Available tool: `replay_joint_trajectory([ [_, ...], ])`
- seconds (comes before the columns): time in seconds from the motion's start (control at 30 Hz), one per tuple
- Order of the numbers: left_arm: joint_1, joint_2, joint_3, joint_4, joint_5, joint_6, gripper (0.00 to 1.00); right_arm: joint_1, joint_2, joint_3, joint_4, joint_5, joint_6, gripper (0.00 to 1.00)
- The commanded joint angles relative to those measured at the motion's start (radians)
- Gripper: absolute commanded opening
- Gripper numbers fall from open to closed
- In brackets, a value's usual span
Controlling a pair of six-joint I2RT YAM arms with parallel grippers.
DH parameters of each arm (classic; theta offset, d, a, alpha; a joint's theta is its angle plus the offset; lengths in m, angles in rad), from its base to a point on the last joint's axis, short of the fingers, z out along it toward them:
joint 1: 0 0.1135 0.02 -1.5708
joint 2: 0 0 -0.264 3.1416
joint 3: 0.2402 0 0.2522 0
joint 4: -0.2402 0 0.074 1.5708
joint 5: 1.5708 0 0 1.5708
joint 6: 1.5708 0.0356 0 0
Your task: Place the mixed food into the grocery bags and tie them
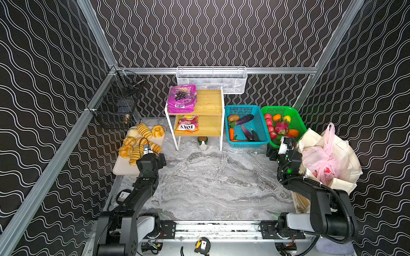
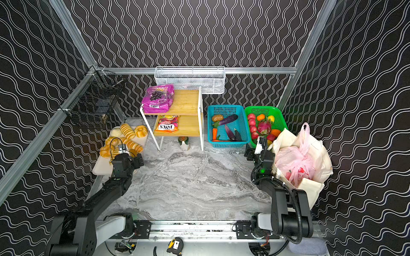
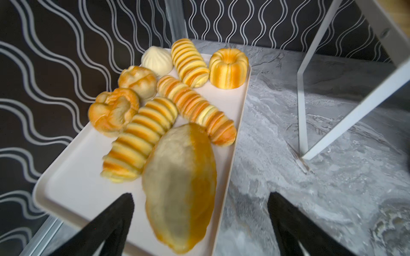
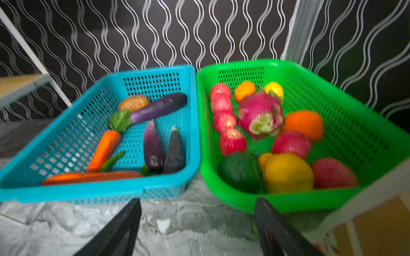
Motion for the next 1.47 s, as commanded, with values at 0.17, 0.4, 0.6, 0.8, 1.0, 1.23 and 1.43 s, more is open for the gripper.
replay_joint_trajectory([
  [0.17,0.001,0.154,-0.133,0.534,0.114,0.055,0.98,0.001,0.168,-0.178,0.459,-0.11,-0.033,0.84],
  [0.4,0.001,0.346,-0.161,0.768,0.281,0.124,0.97,0.001,0.182,-0.139,0.399,-0.019,0.008,0.99],
  [0.6,0.001,0.519,-0.203,1.003,0.294,0.127,0.99,0.001,0.177,-0.135,0.386,0.008,0.013,1.0],
  [0.8,-0.049,0.495,-0.057,0.698,0.151,0.138,0.99,0.001,0.178,-0.133,0.383,0.006,0.014,1.0],
  [1.0,-0.091,0.498,-0.04,0.674,0.092,0.166,0.99,0.001,0.179,-0.134,0.383,0.007,0.013,1.0],
  [1.23,-0.095,0.502,-0.04,0.683,0.087,0.171,0.99,0.001,0.18,-0.133,0.381,0.007,0.014,1.0],
  [1.43,-0.095,0.499,-0.039,0.678,0.087,0.17,0.99,0.001,0.179,-0.134,0.381,0.005,0.014,1.0],
])
